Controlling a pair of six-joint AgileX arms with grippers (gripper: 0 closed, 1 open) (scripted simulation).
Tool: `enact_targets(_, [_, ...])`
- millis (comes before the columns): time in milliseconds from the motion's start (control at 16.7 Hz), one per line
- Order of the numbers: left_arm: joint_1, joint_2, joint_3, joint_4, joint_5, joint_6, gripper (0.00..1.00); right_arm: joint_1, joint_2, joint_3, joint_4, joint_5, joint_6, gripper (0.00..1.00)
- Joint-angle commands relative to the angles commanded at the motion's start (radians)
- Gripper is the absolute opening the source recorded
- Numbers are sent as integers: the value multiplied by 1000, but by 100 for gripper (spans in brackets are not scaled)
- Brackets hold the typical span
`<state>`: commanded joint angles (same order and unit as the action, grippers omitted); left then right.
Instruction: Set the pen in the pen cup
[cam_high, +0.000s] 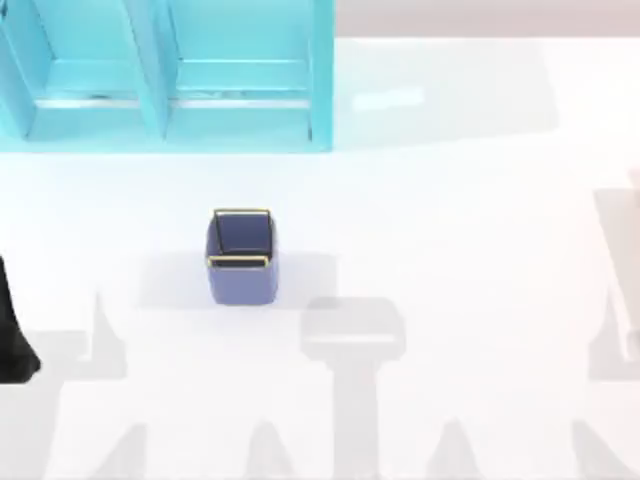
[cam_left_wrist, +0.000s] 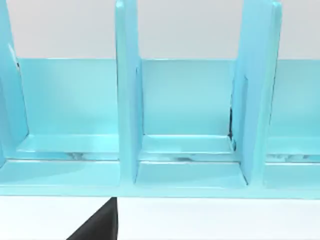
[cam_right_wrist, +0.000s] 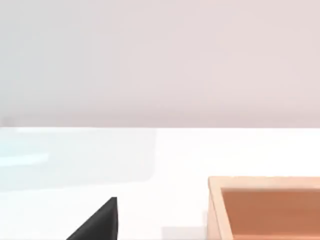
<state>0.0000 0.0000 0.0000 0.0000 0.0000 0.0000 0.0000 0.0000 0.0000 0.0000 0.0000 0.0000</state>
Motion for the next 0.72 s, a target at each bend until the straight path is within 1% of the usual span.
enact_targets(180, [8, 10, 10, -3, 4, -2, 100, 0, 0, 0, 0, 0, 0, 100])
enact_targets(360, [72, 103, 102, -38, 42, -25, 100, 0, 0, 0, 0, 0, 0, 100])
enact_targets(540, [171, 285, 280, -109, 111, -68, 100, 0, 0, 0, 0, 0, 0, 100])
enact_targets(720, [281, 543, 515, -213, 198, -128, 100, 0, 0, 0, 0, 0, 0, 100])
